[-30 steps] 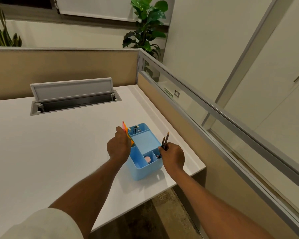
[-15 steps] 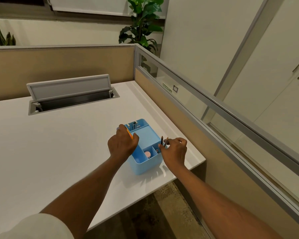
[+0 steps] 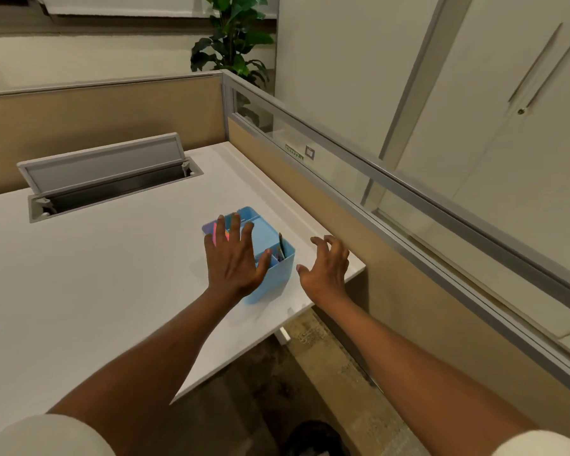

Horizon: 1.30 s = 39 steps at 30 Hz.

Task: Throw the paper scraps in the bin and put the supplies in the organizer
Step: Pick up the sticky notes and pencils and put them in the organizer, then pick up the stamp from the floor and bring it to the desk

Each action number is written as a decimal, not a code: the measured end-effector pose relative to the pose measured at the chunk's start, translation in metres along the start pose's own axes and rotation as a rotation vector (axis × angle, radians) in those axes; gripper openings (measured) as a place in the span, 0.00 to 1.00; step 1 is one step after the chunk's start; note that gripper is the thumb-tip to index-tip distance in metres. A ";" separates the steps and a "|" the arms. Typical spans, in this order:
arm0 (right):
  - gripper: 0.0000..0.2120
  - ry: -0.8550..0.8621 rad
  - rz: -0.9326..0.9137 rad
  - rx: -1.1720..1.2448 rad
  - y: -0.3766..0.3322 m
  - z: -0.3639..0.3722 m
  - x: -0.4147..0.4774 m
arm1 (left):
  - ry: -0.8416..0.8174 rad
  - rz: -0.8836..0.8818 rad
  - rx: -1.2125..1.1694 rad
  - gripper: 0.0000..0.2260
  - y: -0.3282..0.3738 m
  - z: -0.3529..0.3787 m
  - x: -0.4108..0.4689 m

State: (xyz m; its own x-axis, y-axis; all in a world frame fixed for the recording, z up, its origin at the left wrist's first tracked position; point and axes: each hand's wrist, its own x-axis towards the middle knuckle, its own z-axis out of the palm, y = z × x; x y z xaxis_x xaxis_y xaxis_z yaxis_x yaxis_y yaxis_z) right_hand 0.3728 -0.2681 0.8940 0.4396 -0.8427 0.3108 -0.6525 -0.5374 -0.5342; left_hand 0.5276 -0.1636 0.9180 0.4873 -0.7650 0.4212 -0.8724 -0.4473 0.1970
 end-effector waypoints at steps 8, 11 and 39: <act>0.32 0.027 0.000 -0.096 0.037 -0.056 -0.049 | 0.048 0.197 -0.049 0.30 0.065 -0.014 -0.055; 0.36 0.019 -0.013 -0.105 0.062 -0.076 -0.085 | 0.041 0.306 -0.043 0.31 0.094 -0.003 -0.092; 0.45 -0.468 0.267 -0.406 0.457 -0.065 -0.583 | -0.812 0.839 0.039 0.32 0.303 0.267 -0.580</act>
State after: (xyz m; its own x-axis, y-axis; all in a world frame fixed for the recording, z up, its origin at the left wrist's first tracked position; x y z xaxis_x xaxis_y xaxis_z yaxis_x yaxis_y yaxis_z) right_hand -0.2222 -0.0244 0.5200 0.3927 -0.8947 -0.2128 -0.9159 -0.3594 -0.1790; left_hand -0.0095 0.0207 0.4974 -0.3486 -0.8924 -0.2866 -0.9372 0.3364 0.0927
